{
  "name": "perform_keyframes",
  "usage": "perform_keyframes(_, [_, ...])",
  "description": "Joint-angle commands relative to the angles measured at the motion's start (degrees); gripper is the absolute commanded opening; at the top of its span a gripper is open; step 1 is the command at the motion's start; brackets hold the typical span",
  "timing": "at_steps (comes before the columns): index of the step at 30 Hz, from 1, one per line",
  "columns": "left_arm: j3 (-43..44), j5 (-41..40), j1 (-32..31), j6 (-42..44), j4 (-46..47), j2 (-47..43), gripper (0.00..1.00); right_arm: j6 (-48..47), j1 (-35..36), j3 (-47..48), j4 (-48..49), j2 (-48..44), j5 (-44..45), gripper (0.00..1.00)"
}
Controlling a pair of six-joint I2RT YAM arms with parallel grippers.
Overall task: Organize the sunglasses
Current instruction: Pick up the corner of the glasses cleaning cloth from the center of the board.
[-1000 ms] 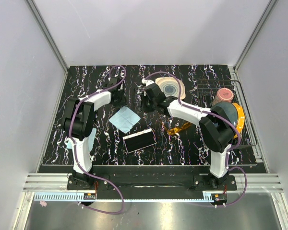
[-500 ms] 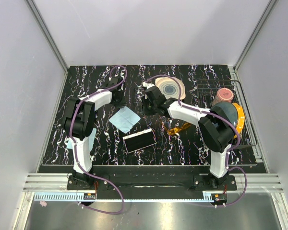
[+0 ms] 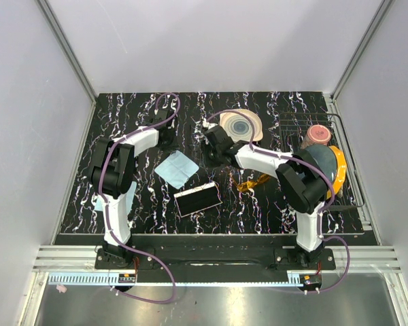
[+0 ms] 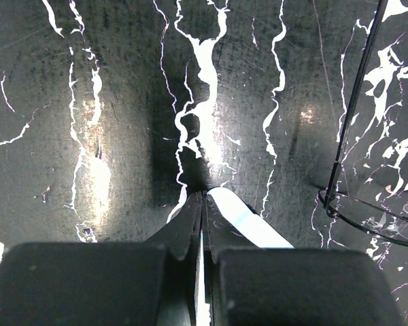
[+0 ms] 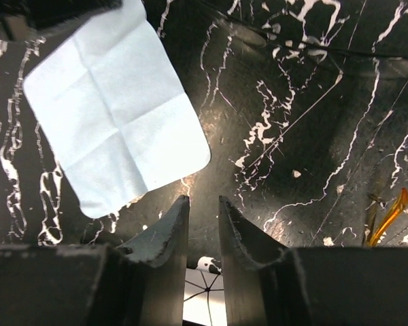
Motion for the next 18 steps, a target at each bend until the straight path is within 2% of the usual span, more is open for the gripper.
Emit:
perform_keyframes(1, [0.4, 0.1, -0.3, -0.3, -0.1, -0.8, 0.00, 1.1, -0.1, 2.1, -0.1, 2.4, -1.2, 0.30])
perform_keyframes(13, [-3.0, -7.8, 0.5, -2.0, 1.6, -7.4, 0.00, 1.5, 0.0, 4.8, 1.3, 5.5, -2.2, 0.32])
perform_keyframes(18, [-4.4, -7.2, 1.4, -2.5, 3.3, -8.5, 0.00, 1.6, 0.0, 6.4, 2.4, 7.3, -1.7, 0.32])
